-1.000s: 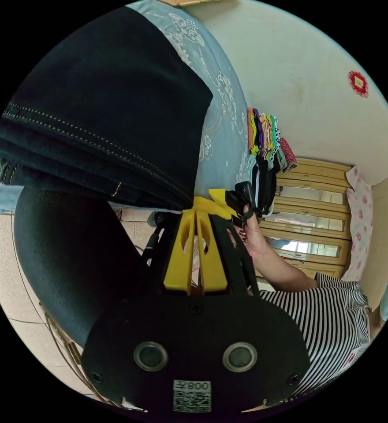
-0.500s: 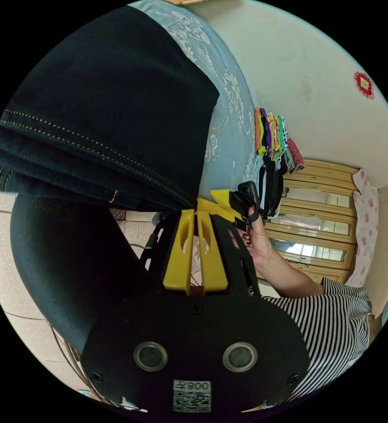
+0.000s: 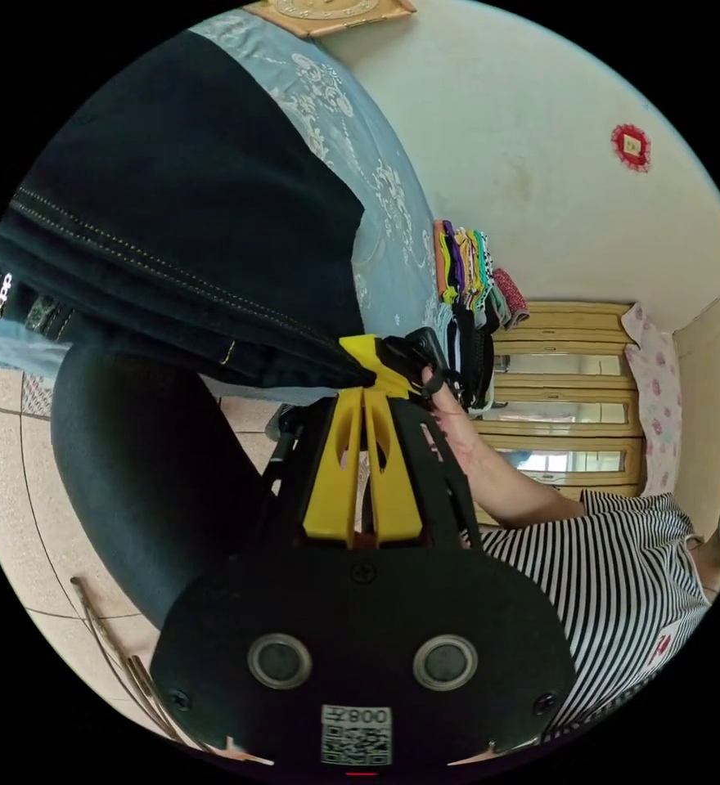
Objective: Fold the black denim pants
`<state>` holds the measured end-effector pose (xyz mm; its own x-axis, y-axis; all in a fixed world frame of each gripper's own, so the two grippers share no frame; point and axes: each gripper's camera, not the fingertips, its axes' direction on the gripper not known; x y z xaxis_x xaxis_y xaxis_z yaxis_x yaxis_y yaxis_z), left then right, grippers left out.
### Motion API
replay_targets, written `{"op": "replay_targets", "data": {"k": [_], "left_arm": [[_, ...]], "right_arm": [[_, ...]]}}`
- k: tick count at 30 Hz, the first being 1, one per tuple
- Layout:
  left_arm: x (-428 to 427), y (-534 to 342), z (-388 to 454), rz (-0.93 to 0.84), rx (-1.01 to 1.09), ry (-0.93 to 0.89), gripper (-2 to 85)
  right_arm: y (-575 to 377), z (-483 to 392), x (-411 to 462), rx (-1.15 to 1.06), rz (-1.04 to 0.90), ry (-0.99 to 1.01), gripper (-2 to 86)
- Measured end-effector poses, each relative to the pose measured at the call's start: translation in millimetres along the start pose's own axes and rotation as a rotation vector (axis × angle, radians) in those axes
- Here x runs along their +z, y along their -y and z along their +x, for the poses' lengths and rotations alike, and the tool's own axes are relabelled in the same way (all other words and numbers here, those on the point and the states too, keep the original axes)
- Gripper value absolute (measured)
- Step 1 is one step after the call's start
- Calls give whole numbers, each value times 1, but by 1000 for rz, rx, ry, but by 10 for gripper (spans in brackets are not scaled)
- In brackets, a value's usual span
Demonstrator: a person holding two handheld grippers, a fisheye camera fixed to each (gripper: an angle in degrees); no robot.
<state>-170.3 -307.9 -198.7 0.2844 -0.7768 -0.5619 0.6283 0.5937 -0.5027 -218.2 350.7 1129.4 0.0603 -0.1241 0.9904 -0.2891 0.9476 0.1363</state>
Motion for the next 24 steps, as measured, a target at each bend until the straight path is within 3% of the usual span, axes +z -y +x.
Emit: {"op": "replay_targets", "data": {"k": [6,14,24], "left_arm": [[-81,-57,-53,236,-77,21,34],[-164,-122,-177,700,-369,-227,106],[-189,-85,-235,779,-422,-375,147]], "right_arm": [[3,-28,-3,-48,1,72,58],[10,-67,-3,-115,-18,93,56],[9,-81,-13,-126,-18,94,54]]}}
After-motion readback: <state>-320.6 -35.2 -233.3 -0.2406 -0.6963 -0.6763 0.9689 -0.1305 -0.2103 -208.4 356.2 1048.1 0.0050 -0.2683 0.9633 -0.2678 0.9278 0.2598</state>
